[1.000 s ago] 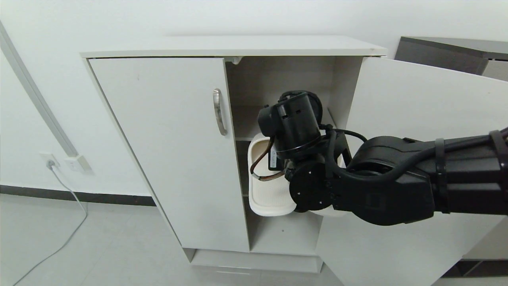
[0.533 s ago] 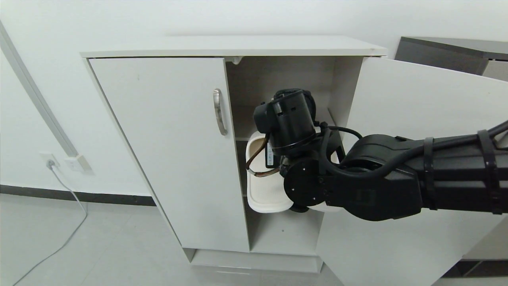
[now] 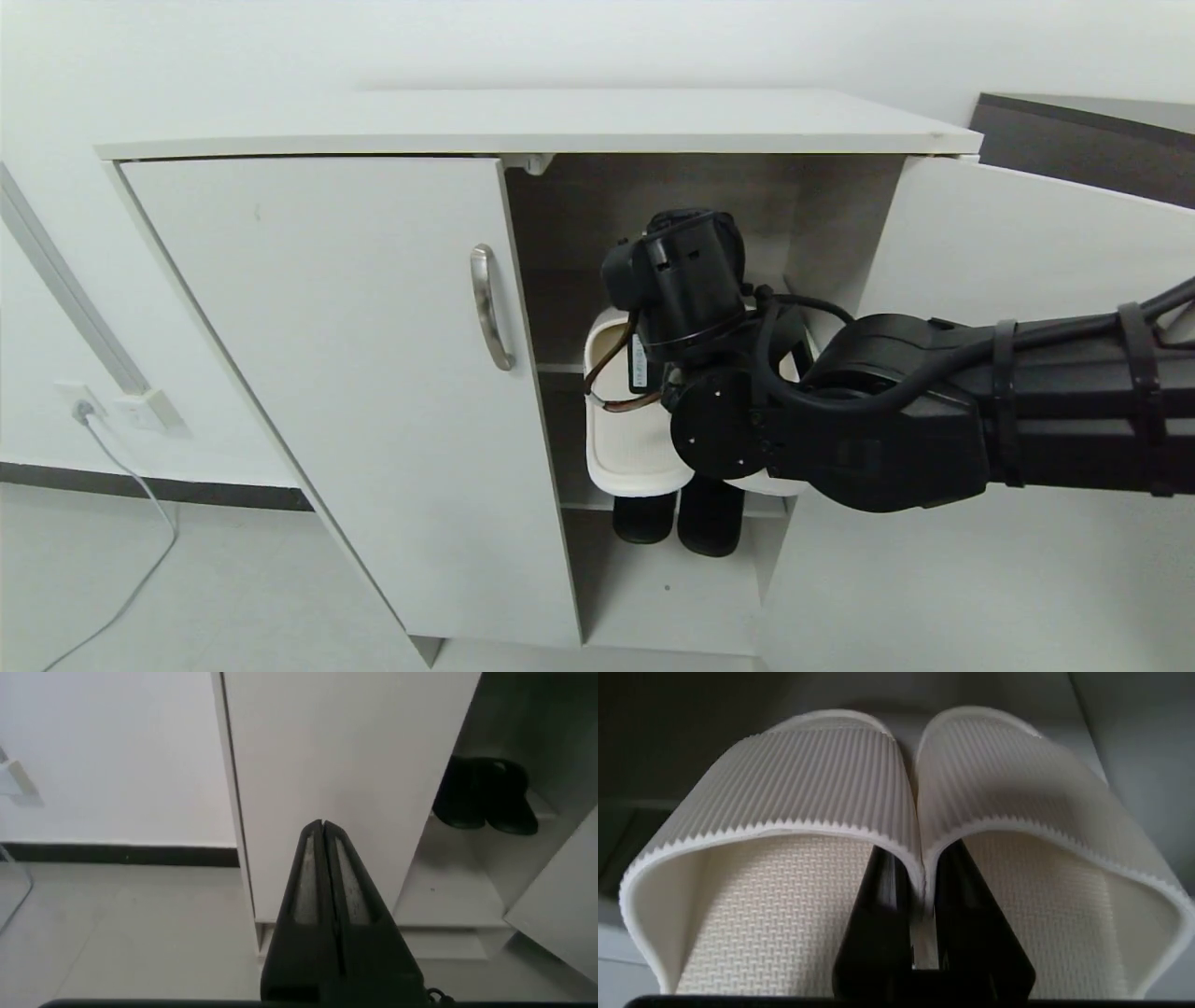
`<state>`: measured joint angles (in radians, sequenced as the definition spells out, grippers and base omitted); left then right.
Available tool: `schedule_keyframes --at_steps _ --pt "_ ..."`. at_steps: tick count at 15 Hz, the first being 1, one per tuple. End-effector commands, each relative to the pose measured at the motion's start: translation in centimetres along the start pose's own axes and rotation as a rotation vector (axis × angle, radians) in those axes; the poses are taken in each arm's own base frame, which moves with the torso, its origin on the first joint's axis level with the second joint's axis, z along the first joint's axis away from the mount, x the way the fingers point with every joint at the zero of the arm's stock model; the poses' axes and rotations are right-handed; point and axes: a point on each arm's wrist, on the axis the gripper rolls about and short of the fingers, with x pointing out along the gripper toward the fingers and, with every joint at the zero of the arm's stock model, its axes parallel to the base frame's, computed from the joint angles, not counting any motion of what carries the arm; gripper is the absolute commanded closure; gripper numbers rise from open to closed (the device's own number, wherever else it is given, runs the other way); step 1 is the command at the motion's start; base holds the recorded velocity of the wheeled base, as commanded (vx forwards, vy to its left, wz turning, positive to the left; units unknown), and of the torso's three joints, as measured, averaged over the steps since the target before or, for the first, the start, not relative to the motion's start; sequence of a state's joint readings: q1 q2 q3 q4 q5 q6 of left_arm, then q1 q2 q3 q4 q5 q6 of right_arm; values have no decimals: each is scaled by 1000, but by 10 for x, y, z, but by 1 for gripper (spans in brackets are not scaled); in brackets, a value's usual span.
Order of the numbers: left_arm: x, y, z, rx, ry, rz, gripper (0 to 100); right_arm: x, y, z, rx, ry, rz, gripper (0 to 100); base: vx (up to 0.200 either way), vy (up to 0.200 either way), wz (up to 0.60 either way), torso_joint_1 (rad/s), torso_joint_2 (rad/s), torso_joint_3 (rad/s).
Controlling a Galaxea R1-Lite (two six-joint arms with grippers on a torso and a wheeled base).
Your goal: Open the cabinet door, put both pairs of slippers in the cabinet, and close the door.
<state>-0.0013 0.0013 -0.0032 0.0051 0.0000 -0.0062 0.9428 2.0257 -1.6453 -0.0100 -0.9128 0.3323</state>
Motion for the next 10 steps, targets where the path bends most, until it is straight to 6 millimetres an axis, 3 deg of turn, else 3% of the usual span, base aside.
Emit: schedule_keyframes --at_steps 1,6,10 --pt "0 0 0 -2 0 1 100 -2 1 1 5 -4 5 100 0 0 0 0 0 0" --pt "0 0 0 -1 0 1 100 3 6 2 29 -20 9 100 0 0 0 0 0 0" --pt "0 0 0 -2 0 3 100 31 10 7 47 -42 -31 100 0 0 0 0 0 0"
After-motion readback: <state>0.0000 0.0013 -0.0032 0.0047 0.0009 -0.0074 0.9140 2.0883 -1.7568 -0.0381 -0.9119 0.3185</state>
